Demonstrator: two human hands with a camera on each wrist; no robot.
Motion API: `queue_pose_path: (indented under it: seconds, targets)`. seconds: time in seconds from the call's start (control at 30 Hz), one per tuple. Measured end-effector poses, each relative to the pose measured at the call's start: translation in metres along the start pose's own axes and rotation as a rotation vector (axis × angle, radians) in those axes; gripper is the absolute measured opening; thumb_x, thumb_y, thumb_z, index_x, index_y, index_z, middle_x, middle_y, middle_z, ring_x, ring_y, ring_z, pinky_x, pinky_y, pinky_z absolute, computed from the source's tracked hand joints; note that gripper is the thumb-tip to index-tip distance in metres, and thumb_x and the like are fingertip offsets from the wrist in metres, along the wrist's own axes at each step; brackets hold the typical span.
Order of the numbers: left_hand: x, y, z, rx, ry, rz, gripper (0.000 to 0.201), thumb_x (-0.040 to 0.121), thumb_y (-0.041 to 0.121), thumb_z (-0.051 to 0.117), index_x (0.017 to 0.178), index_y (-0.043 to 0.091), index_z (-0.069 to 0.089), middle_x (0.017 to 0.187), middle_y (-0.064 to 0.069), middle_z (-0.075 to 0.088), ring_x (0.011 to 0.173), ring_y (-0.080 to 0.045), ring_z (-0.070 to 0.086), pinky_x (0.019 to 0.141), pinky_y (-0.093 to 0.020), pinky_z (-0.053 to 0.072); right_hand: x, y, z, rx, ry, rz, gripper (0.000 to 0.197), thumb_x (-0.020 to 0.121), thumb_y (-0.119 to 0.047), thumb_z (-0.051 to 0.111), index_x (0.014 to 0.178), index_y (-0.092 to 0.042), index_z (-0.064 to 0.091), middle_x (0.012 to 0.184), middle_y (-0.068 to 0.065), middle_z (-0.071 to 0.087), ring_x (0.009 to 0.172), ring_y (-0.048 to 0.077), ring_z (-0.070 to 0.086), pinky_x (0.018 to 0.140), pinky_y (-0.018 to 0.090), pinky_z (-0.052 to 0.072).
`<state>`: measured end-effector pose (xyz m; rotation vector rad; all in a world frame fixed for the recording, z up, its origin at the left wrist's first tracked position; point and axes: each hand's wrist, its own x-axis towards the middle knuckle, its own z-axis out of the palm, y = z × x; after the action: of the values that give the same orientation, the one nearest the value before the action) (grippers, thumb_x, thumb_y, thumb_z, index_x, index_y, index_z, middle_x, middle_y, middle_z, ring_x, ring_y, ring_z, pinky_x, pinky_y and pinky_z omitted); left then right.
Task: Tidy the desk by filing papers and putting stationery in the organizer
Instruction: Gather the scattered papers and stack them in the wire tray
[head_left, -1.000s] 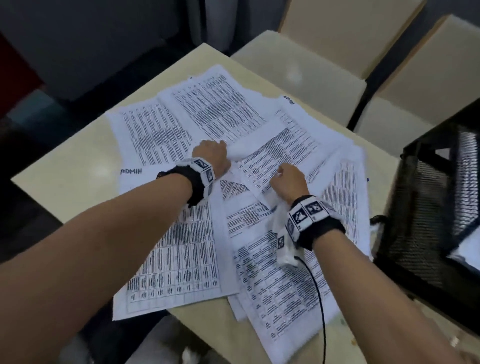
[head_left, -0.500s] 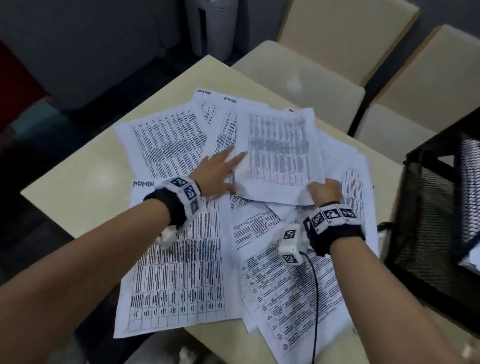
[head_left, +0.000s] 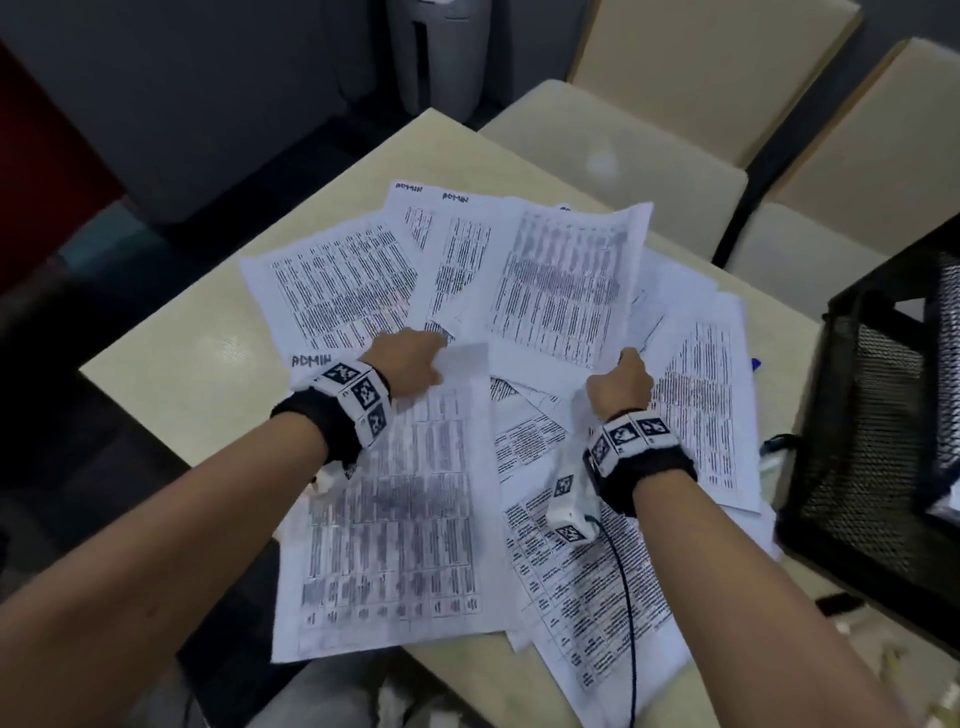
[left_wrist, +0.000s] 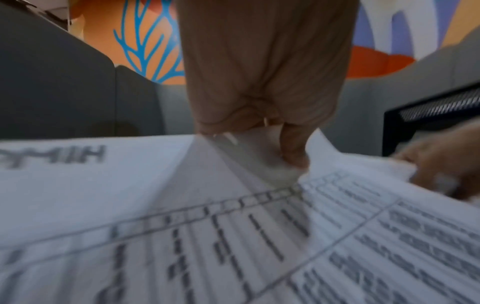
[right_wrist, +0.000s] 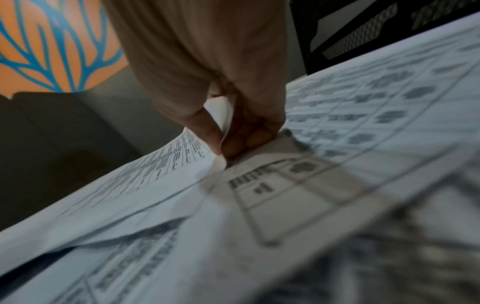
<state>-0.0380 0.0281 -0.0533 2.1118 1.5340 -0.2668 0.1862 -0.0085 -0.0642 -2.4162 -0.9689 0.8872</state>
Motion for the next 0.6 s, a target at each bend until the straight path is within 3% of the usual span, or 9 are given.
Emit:
queue_pose_path:
  seconds: [0.07, 0.1, 0.27, 0.3, 0.37, 0.43, 0.47, 0.5, 0.6]
  targets:
    - [-0.001, 0.014, -0.012, -0.036, 0.089, 0.098, 0.015, 0.094, 0.020, 0.051, 0.104, 0.009, 0.052, 0.101, -0.009, 0.062, 0.101, -0.026, 0.058, 0.101, -0.042, 0.038, -0.005, 0.007, -0.005, -0.025, -0.026, -0.023, 0.036, 0.087, 0.004, 0.045, 0.123, 0.001, 0.043, 0.122, 0.024, 0.052, 0.109, 0.038, 0.053, 0.089, 0.040, 0.046]
    - [0.001, 0.023, -0.018, -0.075, 0.134, 0.150, 0.010, 0.094, 0.020, 0.050, 0.099, 0.011, 0.051, 0.098, -0.008, 0.060, 0.098, -0.024, 0.057, 0.102, -0.043, 0.038, -0.011, 0.011, -0.008, -0.028, -0.035, -0.040, 0.040, 0.086, 0.007, 0.043, 0.126, 0.003, 0.043, 0.126, 0.023, 0.052, 0.113, 0.038, 0.052, 0.091, 0.040, 0.046]
    - [0.030, 0.063, -0.047, -0.029, 0.352, 0.261, 0.028, 0.093, 0.020, 0.049, 0.118, 0.008, 0.054, 0.119, -0.012, 0.054, 0.116, -0.027, 0.045, 0.106, -0.044, 0.029, -0.031, 0.034, -0.008, 0.082, -0.099, -0.034, 0.032, 0.086, 0.007, 0.043, 0.116, 0.000, 0.053, 0.114, 0.017, 0.061, 0.101, 0.033, 0.060, 0.083, 0.034, 0.052]
    - [0.039, 0.070, -0.052, -0.009, 0.391, 0.288, 0.030, 0.093, 0.020, 0.049, 0.120, 0.009, 0.054, 0.122, -0.013, 0.051, 0.119, -0.028, 0.041, 0.106, -0.043, 0.027, -0.036, 0.037, -0.008, 0.138, -0.082, 0.002, 0.029, 0.089, 0.001, 0.046, 0.117, -0.002, 0.051, 0.111, 0.014, 0.061, 0.095, 0.029, 0.061, 0.084, 0.037, 0.053]
    - [0.053, 0.083, -0.058, -0.022, 0.442, 0.331, 0.031, 0.092, 0.019, 0.050, 0.121, 0.011, 0.056, 0.129, -0.014, 0.045, 0.123, -0.031, 0.036, 0.109, -0.044, 0.022, -0.045, 0.041, -0.005, 0.280, -0.019, 0.056, 0.033, 0.095, -0.028, 0.046, 0.122, -0.009, 0.045, 0.102, 0.004, 0.059, 0.082, 0.019, 0.059, 0.088, 0.042, 0.052]
    - [0.062, 0.094, -0.059, -0.058, 0.484, 0.337, 0.030, 0.091, 0.019, 0.050, 0.119, 0.012, 0.059, 0.133, -0.013, 0.042, 0.125, -0.032, 0.034, 0.112, -0.048, 0.020, -0.049, 0.042, -0.001, 0.296, 0.006, 0.031, 0.057, 0.090, -0.057, 0.040, 0.128, -0.015, 0.038, 0.108, 0.001, 0.057, 0.093, 0.021, 0.059, 0.099, 0.050, 0.043]
    - [0.063, 0.099, -0.058, -0.074, 0.494, 0.330, 0.029, 0.092, 0.020, 0.050, 0.117, 0.012, 0.060, 0.134, -0.012, 0.041, 0.126, -0.032, 0.032, 0.113, -0.051, 0.018, -0.049, 0.041, 0.000, 0.253, -0.004, 0.011, 0.062, 0.086, -0.063, 0.043, 0.128, -0.017, 0.038, 0.111, 0.000, 0.056, 0.102, 0.022, 0.057, 0.104, 0.051, 0.038]
    - [0.065, 0.102, -0.056, -0.089, 0.499, 0.323, 0.028, 0.092, 0.021, 0.050, 0.117, 0.012, 0.060, 0.136, -0.012, 0.039, 0.128, -0.032, 0.031, 0.114, -0.053, 0.016, -0.048, 0.040, 0.003, 0.175, -0.022, -0.007, 0.058, 0.085, -0.061, 0.048, 0.125, -0.019, 0.040, 0.108, -0.002, 0.054, 0.106, 0.021, 0.055, 0.107, 0.049, 0.034]
    - [0.067, 0.098, -0.045, -0.157, 0.502, 0.257, 0.039, 0.089, 0.030, 0.056, 0.125, 0.017, 0.053, 0.143, -0.009, 0.033, 0.133, -0.031, 0.027, 0.114, -0.055, 0.015, -0.038, 0.039, 0.003, 0.035, 0.044, -0.041, 0.006, 0.092, -0.029, 0.053, 0.096, -0.024, 0.052, 0.096, 0.000, 0.057, 0.103, 0.022, 0.054, 0.102, 0.042, 0.030]
